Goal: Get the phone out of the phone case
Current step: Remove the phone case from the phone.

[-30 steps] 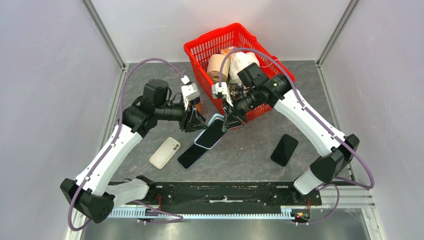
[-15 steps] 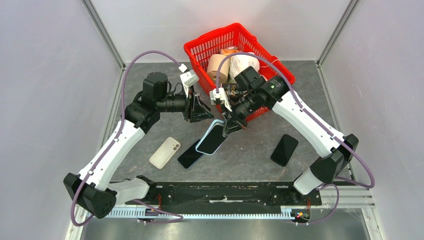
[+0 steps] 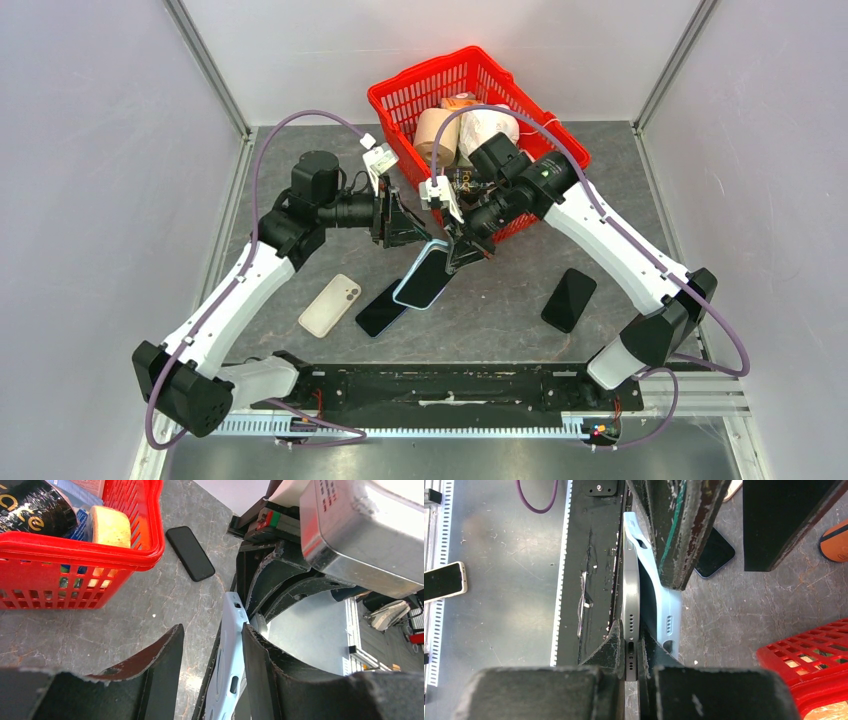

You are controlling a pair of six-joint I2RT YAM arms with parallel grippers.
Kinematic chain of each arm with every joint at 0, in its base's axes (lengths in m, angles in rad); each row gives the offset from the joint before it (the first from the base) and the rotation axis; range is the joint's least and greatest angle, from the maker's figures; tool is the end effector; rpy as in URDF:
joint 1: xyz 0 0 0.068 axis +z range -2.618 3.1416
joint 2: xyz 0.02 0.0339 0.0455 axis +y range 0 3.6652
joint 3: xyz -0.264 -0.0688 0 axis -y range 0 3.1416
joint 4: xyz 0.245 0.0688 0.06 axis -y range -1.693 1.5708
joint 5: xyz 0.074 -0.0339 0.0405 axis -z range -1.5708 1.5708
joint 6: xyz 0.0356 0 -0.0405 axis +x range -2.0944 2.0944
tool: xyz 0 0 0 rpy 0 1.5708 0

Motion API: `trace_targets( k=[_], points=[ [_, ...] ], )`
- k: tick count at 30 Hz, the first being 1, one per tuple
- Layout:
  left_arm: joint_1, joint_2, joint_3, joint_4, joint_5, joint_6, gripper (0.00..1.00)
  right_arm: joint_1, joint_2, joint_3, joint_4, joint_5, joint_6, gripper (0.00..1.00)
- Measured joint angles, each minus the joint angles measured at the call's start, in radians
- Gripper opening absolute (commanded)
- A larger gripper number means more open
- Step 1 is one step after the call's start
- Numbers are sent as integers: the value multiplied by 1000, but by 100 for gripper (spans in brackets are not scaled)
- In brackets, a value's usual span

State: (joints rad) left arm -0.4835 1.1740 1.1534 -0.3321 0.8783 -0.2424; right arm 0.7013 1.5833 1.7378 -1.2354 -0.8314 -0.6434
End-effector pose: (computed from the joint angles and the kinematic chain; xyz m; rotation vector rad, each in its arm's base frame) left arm 0.2130 -0.1428 0.3785 0.8525 1.8242 -1.3142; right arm 0.2140 0.2151 0.3880 -1.7496 1.7607 1.1065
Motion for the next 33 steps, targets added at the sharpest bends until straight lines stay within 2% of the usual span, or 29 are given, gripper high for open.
trace_targets(
  k=[33],
  points=[
    [-10, 3, -84, 91, 22, -41, 58, 4, 24, 32, -12, 22, 42, 0]
  ],
)
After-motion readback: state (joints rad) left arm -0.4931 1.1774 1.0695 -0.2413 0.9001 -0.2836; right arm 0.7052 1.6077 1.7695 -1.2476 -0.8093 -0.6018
